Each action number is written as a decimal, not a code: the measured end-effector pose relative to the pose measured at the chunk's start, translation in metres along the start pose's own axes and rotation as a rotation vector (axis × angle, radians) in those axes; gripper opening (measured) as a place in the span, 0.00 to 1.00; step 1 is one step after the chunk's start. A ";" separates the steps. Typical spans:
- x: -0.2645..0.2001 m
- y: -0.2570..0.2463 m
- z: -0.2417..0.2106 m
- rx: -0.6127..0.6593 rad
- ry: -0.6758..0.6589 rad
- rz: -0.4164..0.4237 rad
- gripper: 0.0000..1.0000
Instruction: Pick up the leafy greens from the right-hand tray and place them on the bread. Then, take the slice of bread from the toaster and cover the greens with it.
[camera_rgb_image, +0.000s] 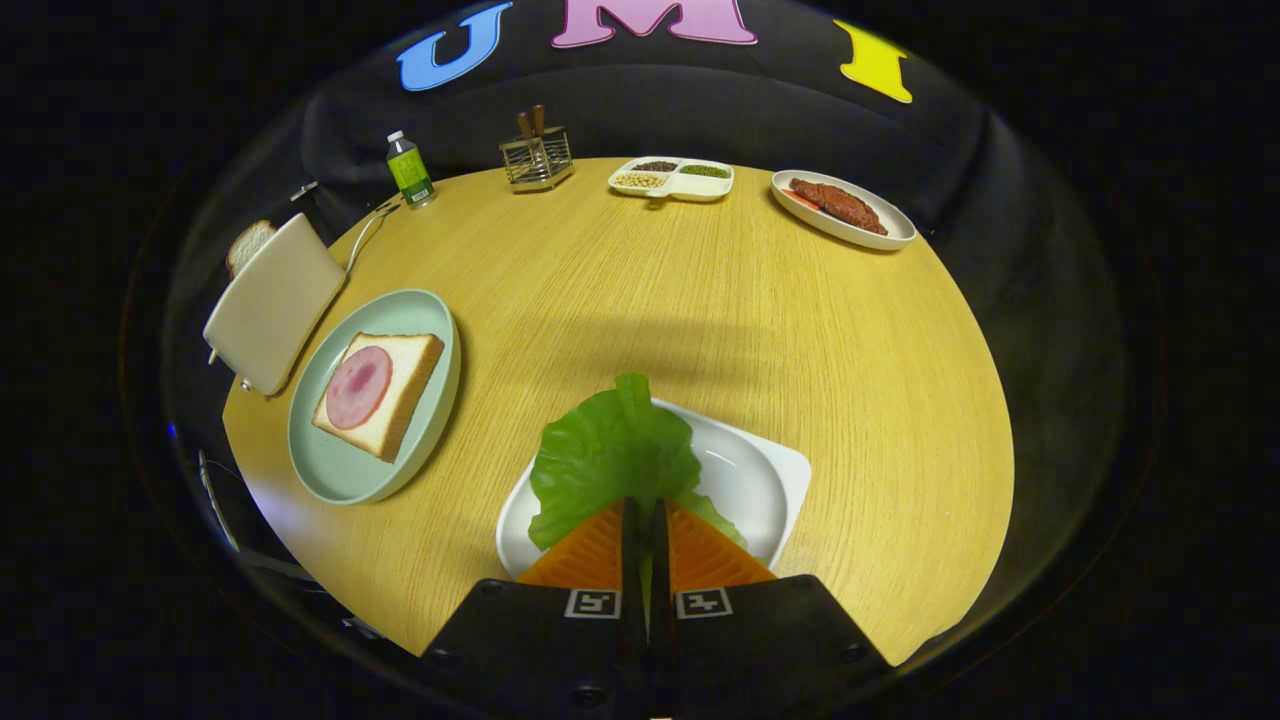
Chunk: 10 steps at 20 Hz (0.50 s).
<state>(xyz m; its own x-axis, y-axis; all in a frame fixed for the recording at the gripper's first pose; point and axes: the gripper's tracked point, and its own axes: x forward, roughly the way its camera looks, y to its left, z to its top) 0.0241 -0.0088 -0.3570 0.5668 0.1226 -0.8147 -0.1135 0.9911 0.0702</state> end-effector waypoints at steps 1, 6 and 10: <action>-0.005 0.001 0.006 -0.006 -0.012 -0.002 0.05; -0.033 0.015 0.032 0.042 -0.063 -0.003 0.05; -0.058 0.029 0.054 0.034 -0.115 -0.013 0.05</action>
<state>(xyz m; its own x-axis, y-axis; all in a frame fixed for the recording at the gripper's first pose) 0.0320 0.0155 -0.2762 0.6584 0.1134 -0.7441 -0.0791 0.9935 0.0815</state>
